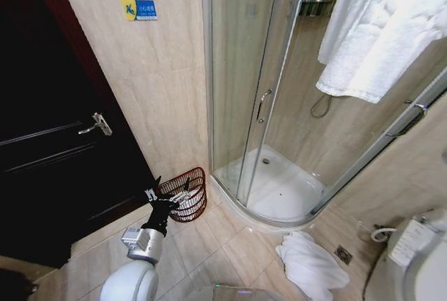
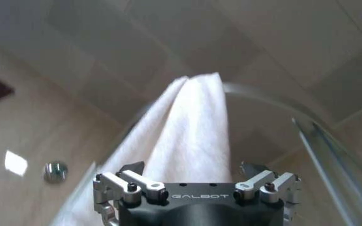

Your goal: Discard the used towel into the hamper.

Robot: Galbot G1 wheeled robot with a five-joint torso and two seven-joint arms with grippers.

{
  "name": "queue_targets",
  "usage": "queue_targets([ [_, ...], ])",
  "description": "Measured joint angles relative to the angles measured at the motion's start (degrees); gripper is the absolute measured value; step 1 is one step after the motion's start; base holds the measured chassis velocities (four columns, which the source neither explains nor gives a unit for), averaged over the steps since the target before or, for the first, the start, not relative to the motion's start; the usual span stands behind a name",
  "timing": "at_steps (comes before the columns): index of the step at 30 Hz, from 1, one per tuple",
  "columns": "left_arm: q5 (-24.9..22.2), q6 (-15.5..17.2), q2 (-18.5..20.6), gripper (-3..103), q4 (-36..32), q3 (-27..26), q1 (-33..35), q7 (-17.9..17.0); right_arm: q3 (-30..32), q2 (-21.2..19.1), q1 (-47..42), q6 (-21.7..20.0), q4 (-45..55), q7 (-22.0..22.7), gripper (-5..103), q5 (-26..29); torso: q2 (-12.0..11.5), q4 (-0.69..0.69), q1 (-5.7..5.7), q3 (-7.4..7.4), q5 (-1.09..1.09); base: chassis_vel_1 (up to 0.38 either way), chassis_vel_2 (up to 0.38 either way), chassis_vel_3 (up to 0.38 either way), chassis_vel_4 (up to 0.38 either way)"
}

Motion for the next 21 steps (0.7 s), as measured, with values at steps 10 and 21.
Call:
queue_targets([
  [10,0.0,0.0,-0.01,100,0.0,-0.01,0.0,-0.01,-14.67,-2.57,18.21,-6.73,-3.75,-0.02,100,4.43,0.0,0.0,0.0,0.0,0.0,0.0,0.0,0.0,0.0],
  [21,0.0,0.0,-0.01,100,0.0,-0.01,0.0,-0.01,-31.82,-0.35,42.81,-8.98,-13.47,1.79,100,1.36,0.0,0.0,0.0,0.0,-0.01,0.0,0.0,0.0,0.0],
])
